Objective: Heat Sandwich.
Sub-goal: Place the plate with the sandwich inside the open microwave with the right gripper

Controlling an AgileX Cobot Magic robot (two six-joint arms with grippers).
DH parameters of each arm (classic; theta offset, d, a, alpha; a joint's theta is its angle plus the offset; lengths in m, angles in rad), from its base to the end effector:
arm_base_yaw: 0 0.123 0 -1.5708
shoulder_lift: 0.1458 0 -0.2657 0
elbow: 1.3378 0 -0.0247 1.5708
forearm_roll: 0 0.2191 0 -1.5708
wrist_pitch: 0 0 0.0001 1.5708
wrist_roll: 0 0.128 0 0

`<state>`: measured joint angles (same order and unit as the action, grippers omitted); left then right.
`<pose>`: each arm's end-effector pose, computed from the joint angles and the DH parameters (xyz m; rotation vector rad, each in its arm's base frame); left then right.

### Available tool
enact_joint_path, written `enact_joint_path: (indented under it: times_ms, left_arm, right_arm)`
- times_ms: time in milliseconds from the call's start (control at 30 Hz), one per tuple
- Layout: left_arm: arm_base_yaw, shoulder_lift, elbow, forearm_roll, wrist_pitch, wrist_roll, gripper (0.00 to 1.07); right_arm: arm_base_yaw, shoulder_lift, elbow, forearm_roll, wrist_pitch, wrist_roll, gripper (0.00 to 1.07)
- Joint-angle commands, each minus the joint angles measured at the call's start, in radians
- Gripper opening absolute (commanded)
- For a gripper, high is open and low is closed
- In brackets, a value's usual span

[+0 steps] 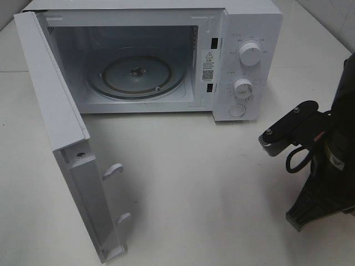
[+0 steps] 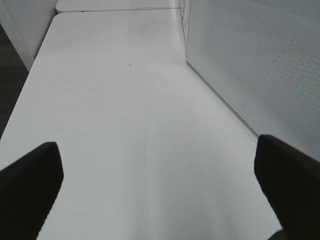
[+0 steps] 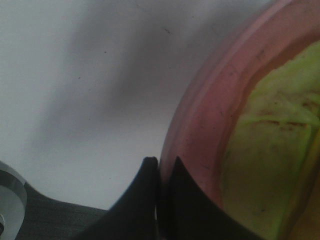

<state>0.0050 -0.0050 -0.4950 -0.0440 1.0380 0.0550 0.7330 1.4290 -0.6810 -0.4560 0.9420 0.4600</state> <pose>0.0208 -0.0047 0.2465 0.0519 2.0202 -0.0144 0.1728 0.0942 0.1542 -0.7949 2.8165 -0.4708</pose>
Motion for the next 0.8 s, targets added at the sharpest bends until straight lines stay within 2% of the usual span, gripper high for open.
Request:
enact_joint_path:
  times_ms: [33, 100, 500, 800]
  left_arm:
    - [0.0, -0.008, 0.002, -0.006, -0.001, -0.001, 1.02]
    - [0.0, -0.008, 0.002, -0.006, -0.001, -0.001, 1.02]
    - [0.0, -0.008, 0.002, -0.006, -0.001, -0.001, 1.02]
    - [0.0, -0.008, 0.002, -0.006, -0.001, -0.001, 1.02]
  right_arm:
    - [0.051, -0.029, 0.006, -0.025, 0.048, -0.01, 0.0]
    - [0.064, -0.035, 0.006, -0.025, 0.055, -0.011, 0.0]
    - [0.283, -0.098, 0.005, -0.006, 0.08, -0.06, 0.0]
    - [0.372, -0.102, 0.005, -0.007, 0.075, -0.119, 0.0]
